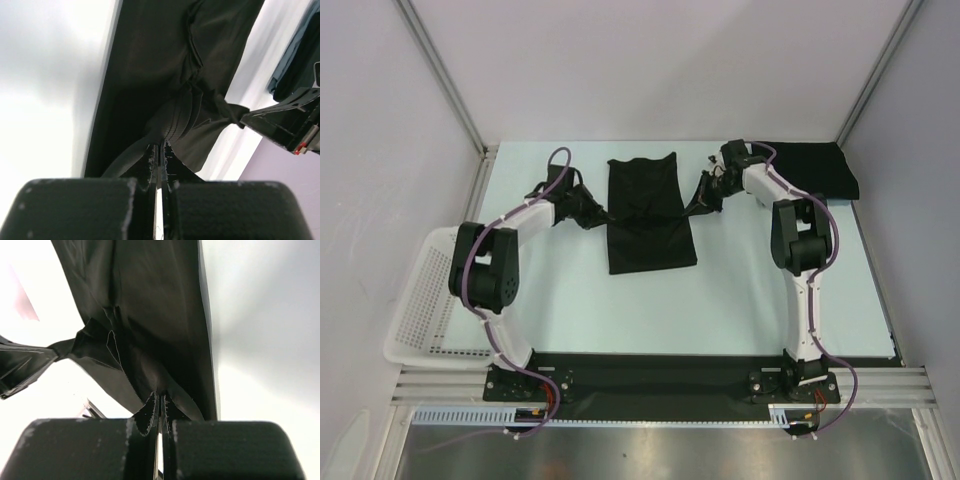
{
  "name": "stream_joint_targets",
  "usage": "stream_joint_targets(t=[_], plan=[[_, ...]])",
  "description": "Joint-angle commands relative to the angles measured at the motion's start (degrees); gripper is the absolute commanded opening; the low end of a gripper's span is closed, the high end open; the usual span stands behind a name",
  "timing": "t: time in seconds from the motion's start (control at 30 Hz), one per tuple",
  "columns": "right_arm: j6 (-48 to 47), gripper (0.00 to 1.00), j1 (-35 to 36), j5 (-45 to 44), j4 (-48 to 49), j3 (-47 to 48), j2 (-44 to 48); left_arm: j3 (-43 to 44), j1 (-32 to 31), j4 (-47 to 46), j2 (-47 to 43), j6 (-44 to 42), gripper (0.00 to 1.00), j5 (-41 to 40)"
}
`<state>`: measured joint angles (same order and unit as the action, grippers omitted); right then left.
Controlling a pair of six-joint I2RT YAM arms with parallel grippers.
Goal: Fold and stack the t-shirts
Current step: Fold the tshirt
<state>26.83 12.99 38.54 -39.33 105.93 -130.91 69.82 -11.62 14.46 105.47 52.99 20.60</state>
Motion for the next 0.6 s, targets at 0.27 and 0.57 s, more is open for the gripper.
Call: stream_joint_targets(t=[0.27,0.57], plan=[[-0.99,0.25,-2.01,5.13,-0.05,5.51,-5.23,6.2,1.68,0.04,6.23,-4.3,0.09,4.45],[-5.28,0.4,-6.84,-0.92,-13.66,29.68,-11.66,23.34,2.21,18.77,4.32,-23.63,0.42,-14.53]])
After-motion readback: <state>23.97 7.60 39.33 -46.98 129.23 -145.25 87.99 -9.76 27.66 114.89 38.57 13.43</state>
